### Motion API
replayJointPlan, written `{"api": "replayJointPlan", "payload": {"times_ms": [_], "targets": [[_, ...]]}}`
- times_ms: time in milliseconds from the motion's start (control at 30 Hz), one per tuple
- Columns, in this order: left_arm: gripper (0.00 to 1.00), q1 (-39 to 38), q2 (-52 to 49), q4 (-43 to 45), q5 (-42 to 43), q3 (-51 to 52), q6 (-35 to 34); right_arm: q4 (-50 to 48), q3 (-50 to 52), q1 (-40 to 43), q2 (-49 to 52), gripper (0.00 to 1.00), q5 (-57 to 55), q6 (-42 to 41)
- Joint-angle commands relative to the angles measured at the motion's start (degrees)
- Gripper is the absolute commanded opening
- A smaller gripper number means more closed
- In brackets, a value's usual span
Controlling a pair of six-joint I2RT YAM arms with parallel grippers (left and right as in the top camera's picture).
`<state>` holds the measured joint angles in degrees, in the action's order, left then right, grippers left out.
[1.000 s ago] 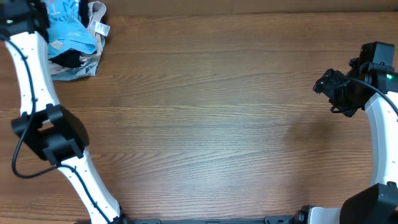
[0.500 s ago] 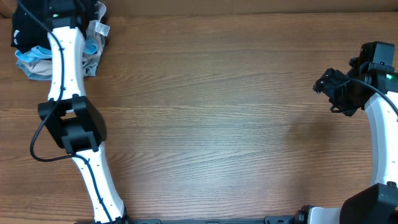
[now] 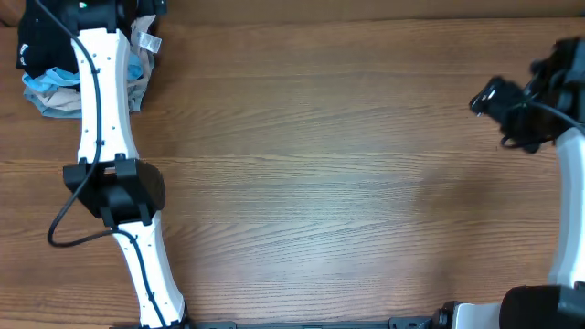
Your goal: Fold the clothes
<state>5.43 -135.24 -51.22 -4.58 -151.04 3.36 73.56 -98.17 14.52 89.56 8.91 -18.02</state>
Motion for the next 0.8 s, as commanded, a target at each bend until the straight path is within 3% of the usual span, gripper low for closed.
{"api": "replayJointPlan", "payload": {"times_ms": [0,133,267,600,767], "targets": [[1.00,-2.2,6.2,-1.2,4.2,-2.8,-2.3,4.1,-16.0,-0.3,-2.1,1.00,-1.7,1.3],[1.00,-2.8,6.2,-1.3,4.2,-2.8,-2.3,9.6,-37.1,-0.3,-3.3,1.00,-1.7,1.8],[1.00,-2.8,6.1,-1.3,4.2,-2.5,-2.3,9.3,-47.8,-0.3,-5.1,1.00,-1.7,1.8],[1.00,-2.8,6.1,-1.3,4.2,-2.5,-2.3,11.3,-50.8,-0.3,-10.7,1.00,-1.7,1.8],[1.00,-2.8,6.1,-1.3,4.2,-2.5,-2.3,17.1,-50.4,-0.3,-8.8,1.00,-2.4,1.8]]}}
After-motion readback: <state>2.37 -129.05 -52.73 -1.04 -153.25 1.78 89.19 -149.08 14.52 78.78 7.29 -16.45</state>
